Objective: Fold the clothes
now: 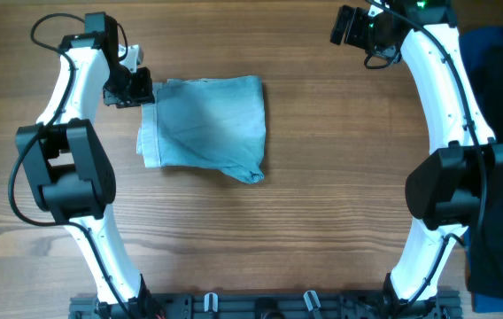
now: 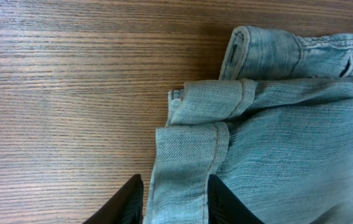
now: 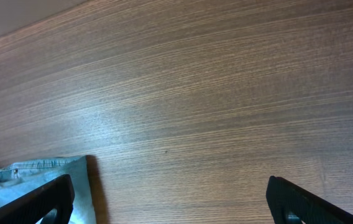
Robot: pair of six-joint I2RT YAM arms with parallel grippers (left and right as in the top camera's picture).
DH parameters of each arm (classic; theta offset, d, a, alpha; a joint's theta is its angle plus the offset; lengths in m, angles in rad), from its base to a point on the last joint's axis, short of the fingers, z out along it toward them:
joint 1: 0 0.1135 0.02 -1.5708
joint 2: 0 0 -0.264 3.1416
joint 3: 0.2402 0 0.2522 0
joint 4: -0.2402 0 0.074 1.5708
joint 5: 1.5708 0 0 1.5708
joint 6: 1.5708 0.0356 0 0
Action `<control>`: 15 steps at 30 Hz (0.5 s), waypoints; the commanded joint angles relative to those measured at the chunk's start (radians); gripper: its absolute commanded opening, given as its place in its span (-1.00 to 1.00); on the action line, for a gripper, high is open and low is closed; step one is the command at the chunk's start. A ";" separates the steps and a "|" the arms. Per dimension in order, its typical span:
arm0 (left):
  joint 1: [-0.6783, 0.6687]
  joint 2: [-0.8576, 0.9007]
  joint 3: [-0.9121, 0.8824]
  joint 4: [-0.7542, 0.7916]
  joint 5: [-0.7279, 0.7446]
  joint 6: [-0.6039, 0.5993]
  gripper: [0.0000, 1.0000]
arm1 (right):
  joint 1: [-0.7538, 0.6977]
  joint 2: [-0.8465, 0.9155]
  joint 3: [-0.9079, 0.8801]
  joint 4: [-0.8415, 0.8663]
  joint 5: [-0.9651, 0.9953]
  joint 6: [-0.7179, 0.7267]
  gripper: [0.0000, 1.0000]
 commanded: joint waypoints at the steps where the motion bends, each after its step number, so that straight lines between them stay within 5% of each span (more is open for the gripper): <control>1: 0.004 0.027 -0.005 -0.003 0.028 0.046 -0.31 | -0.002 0.000 0.001 0.004 0.018 -0.006 0.99; 5: 0.004 0.051 -0.005 0.000 0.029 0.045 -0.38 | -0.002 0.000 0.001 0.005 0.017 -0.006 1.00; 9: 0.004 0.039 -0.004 0.000 0.028 0.045 -0.88 | -0.002 0.000 0.001 0.004 0.017 -0.006 0.99; 15: 0.004 -0.061 0.006 0.001 0.028 0.044 -0.92 | -0.002 0.000 0.001 0.004 0.017 -0.005 0.99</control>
